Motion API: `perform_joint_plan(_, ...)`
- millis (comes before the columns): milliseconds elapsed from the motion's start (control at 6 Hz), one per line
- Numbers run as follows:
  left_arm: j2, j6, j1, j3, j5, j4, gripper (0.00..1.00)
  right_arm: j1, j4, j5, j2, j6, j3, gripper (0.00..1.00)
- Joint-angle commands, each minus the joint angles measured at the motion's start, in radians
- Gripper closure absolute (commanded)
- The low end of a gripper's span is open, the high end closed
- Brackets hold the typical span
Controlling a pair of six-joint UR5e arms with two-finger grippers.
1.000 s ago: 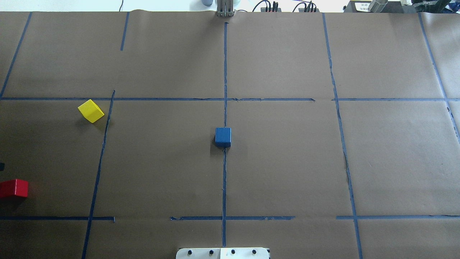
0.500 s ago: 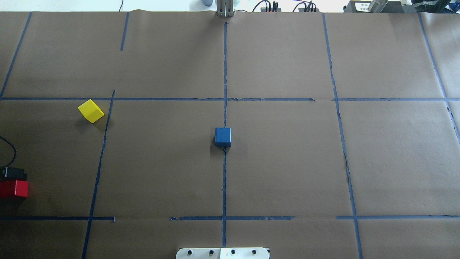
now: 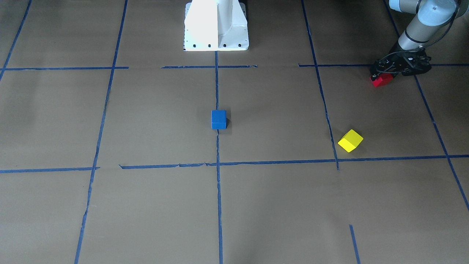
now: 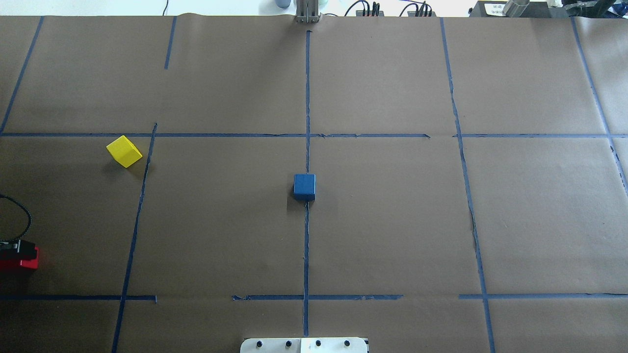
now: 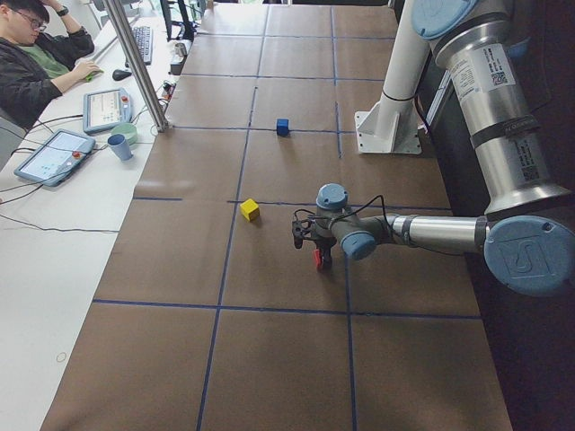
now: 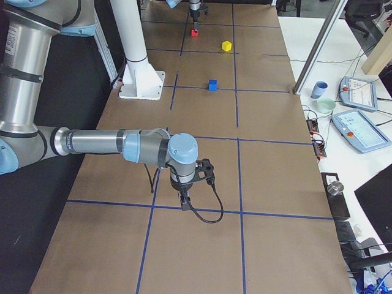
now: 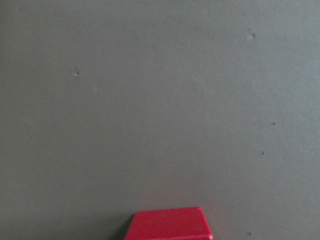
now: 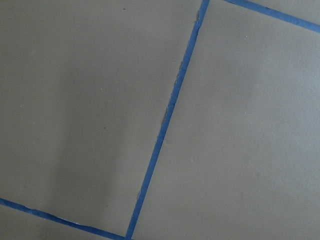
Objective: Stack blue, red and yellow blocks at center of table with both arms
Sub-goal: 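Reach the left gripper to the red cube and grasp it, then carry the red cube over the blue cube and set it on top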
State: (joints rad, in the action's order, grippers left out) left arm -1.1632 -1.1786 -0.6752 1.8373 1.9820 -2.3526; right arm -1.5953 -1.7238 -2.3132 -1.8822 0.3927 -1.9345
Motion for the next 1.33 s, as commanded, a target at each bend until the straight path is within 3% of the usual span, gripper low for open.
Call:
perform_joint_plan(0, -0.003, 0.002, 0.002, 0.006, 0.000, 0.001, 0.97, 0.000, 0.000, 0.000, 0.000, 0.000, 0.000, 0.00)
perform_joint_plan(333, -0.039, 0.010, 0.002, 0.092, 0.005, 0.007, 1.00, 0.000, 0.001, 0.000, 0.000, 0.000, 0.002, 0.00)
perform_joint_plan(500, -0.097, 0.010, 0.040, 0.114, 0.000, 0.012, 1.00, 0.000, 0.000, 0.000, 0.000, -0.001, 0.000, 0.00)
perform_joint_plan(667, -0.213, 0.010, 0.051, 0.146, 0.000, 0.126, 1.00, 0.000, 0.001, 0.000, 0.000, -0.002, 0.002, 0.00)
perform_joint_plan(833, -0.384, 0.011, 0.051, 0.175, -0.003, 0.326, 1.00, 0.000, 0.001, 0.000, 0.000, -0.002, 0.000, 0.00)
perform_joint_plan(1167, -0.819, 0.023, 0.083, 0.104, -0.006, 0.682, 1.00, 0.000, 0.001, 0.000, 0.000, -0.002, 0.000, 0.00)
